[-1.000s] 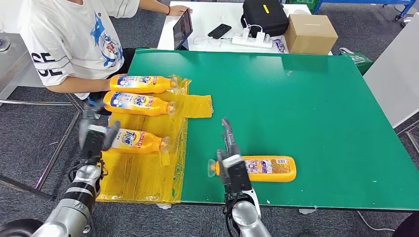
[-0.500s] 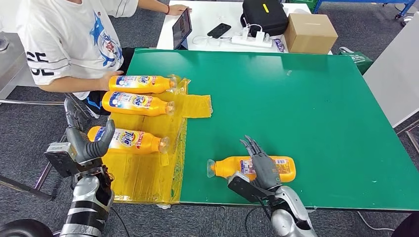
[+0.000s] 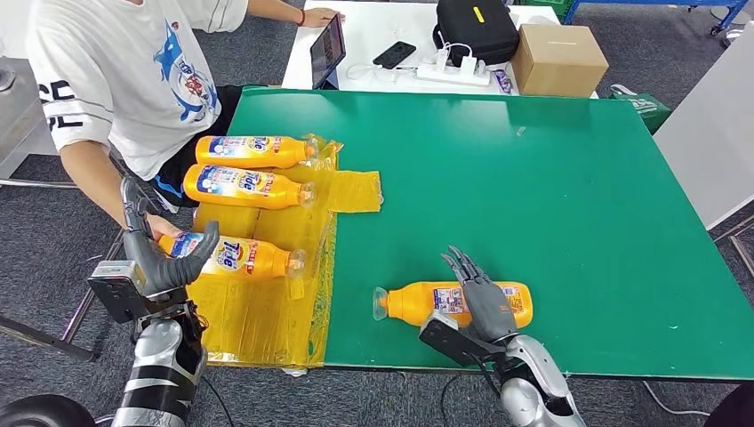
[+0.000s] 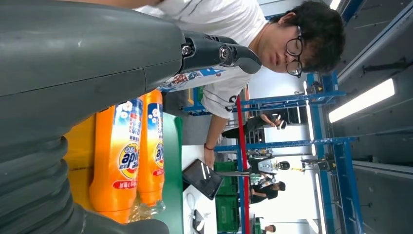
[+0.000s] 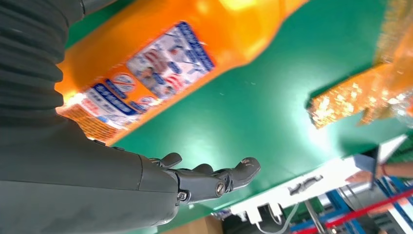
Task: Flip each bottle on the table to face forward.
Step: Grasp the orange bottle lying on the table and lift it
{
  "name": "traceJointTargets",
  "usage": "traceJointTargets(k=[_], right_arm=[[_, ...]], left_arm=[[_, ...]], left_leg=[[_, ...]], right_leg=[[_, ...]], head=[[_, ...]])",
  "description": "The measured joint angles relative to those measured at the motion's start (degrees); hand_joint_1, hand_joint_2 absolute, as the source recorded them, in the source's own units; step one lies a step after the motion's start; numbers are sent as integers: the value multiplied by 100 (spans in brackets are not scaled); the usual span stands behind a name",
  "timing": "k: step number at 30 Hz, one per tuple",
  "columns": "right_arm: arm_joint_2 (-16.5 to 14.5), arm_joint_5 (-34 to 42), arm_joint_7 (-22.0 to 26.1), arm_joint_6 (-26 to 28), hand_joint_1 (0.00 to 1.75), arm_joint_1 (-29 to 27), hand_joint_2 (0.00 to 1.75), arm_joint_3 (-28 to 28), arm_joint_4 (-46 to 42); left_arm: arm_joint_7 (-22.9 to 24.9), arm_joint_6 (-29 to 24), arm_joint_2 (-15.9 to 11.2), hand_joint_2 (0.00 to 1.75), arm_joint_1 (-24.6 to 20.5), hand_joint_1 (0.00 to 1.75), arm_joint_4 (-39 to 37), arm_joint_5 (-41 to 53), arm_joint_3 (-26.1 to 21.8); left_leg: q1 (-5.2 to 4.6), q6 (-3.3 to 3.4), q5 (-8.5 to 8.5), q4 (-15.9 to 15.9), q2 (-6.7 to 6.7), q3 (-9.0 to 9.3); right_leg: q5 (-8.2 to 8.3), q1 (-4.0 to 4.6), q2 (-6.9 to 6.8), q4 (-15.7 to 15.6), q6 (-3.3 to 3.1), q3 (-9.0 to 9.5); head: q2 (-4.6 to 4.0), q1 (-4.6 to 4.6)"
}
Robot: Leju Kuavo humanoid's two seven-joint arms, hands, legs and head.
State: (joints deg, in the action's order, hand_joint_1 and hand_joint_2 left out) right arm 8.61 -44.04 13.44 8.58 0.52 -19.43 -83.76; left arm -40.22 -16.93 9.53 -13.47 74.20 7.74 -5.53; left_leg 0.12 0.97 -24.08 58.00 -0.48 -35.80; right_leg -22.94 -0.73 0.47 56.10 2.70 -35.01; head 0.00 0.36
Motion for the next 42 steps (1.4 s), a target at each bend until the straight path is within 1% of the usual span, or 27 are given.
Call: traceJointTargets(k=[4,6,8,10,13,17,24,30,35,42], right_arm=[[226,17,-132,-222,0,-23,175,3,-71],[342,146,-197,-461,0,22,175,16,-49],[456,372,-213,-752,0,139,175,51,105],[576,529,-181,-925,0,312,175,104,381],[727,580,-172,-984,0,578,175,173,782],[896,509,-334,-1069,0,848,175,231,1138],[1196,416,-556,-1260,0,1031,175,280,1507],[1284,402,-583,-1298,0,1143,175,279,1694],[1297,404,-586,-1652,0,1301,175,269,1907],[1299,404,-586,-1684,0,1349,175,267,1981]], left_arm=[[0,93,1,175,43,0,-71,190,54],[0,179,4,175,56,0,-157,226,90],[0,249,9,175,58,0,-279,206,131],[0,283,11,175,57,0,-411,157,180],[0,321,11,175,53,0,-579,109,221],[0,410,12,175,43,0,-730,117,243],[0,503,27,175,15,0,-975,135,256],[1,528,58,175,-1,0,-1102,140,275],[37,626,69,175,-55,0,-1206,123,313],[39,641,77,175,-87,0,-1245,118,326]], left_leg=[[-1,1,-1,0,0,-2],[-1,1,-1,0,0,-2],[-1,1,0,0,0,-1],[-1,2,1,0,0,0],[-1,3,1,1,0,6],[-2,3,1,1,-2,9],[-4,3,1,1,0,7],[-3,3,1,1,0,6],[-3,3,1,1,3,8],[-3,3,1,1,3,10]], right_leg=[[0,-1,0,0,0,0],[0,-1,0,0,1,0],[1,-1,0,-1,1,0],[2,-1,0,-1,2,1],[2,-1,0,-1,2,5],[2,-1,0,-1,2,9],[3,-4,0,-1,3,8],[2,-3,0,0,2,7],[3,-3,1,-1,3,8],[3,-3,1,-1,3,10]], head=[[0,-1],[0,-2],[0,-2],[0,-1],[0,-1],[0,-1],[0,-2],[0,-2],[0,-1],[0,-1]])
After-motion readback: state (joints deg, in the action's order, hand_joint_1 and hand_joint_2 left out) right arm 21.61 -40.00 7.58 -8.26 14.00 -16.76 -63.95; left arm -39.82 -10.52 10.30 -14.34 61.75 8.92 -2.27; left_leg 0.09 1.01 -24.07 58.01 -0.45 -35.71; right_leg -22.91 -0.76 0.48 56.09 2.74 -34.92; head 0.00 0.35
